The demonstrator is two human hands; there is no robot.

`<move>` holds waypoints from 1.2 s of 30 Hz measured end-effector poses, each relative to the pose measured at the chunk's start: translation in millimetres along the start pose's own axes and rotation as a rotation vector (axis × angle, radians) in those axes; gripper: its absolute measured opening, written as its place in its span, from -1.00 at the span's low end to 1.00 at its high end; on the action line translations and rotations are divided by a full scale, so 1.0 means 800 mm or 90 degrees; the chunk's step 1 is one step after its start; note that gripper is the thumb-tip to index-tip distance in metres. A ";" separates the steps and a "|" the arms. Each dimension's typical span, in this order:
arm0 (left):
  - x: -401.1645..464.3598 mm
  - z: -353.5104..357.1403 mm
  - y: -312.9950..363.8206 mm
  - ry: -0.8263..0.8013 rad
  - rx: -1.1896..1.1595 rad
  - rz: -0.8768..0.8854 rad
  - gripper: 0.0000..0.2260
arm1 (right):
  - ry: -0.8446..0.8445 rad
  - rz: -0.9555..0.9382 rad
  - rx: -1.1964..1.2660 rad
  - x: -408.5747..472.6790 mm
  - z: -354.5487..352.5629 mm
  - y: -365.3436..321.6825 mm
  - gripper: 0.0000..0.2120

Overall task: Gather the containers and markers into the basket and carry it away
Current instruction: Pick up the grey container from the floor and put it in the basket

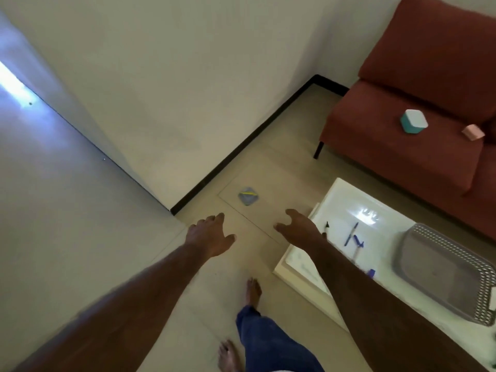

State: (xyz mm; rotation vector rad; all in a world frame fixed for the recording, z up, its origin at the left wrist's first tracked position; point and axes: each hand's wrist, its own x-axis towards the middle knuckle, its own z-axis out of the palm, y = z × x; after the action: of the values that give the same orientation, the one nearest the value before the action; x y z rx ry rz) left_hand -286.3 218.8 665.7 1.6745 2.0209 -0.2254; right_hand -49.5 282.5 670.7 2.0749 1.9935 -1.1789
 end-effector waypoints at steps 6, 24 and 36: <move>0.112 -0.043 -0.031 -0.016 0.046 -0.009 -0.27 | -0.032 0.019 0.010 0.103 -0.005 -0.040 -0.31; 0.457 -0.161 -0.043 -0.047 0.046 0.069 -0.27 | -0.010 0.115 0.024 0.362 -0.074 -0.151 -0.35; 0.662 -0.092 -0.028 -0.176 -0.034 0.020 -0.26 | -0.023 0.226 0.190 0.568 -0.007 -0.129 -0.38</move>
State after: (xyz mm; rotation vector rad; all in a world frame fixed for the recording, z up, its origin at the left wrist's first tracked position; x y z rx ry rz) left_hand -389.8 707.5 473.5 1.5472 1.7797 -0.3679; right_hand -185.8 686.6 483.5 2.3871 1.4179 -1.4900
